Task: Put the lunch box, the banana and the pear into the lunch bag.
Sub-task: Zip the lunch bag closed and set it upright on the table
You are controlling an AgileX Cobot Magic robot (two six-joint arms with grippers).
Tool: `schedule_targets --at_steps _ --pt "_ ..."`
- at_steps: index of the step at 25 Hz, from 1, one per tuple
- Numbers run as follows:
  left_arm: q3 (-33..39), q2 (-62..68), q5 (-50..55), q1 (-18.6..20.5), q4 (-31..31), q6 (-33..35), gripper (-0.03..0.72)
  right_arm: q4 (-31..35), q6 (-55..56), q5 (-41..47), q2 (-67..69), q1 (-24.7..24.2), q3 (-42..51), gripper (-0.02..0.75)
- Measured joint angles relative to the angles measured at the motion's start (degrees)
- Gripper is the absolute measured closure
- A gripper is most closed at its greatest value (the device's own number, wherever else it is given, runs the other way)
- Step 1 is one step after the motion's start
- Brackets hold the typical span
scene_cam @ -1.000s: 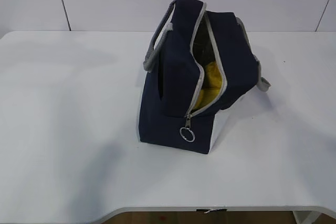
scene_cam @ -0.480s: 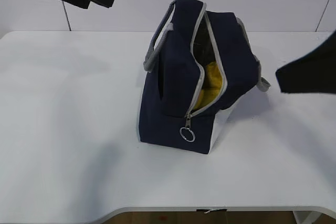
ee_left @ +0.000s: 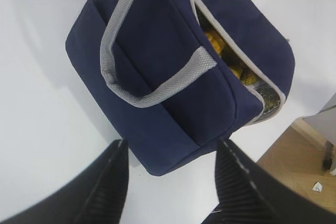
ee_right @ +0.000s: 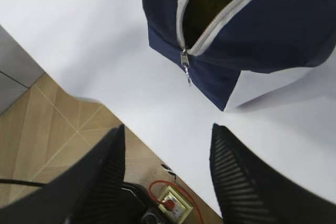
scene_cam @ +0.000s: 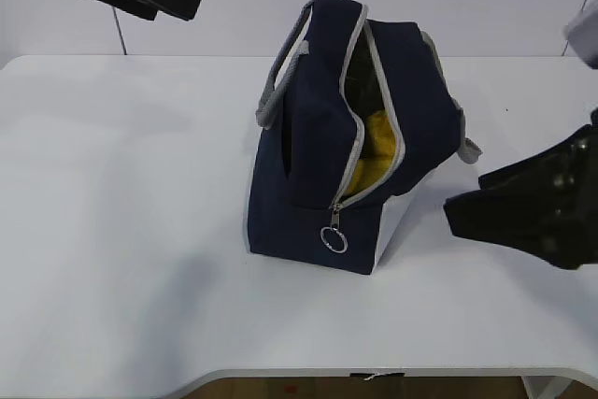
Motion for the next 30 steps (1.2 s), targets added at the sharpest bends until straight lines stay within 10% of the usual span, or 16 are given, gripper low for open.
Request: schedule_targets --at_steps 6,16,30 --pt "0.00 0.00 0.00 0.00 0.04 0.12 0.290 13.26 -17.43 -2.33 4.72 0.00 2.61 0.318" --pt "0.00 0.00 0.00 0.00 0.04 0.58 0.295 58.99 -70.81 -7.75 6.98 0.00 17.39 0.318" --pt "0.00 0.00 0.00 0.00 0.04 0.71 0.295 62.61 -83.96 -4.63 25.59 0.00 12.36 0.318"
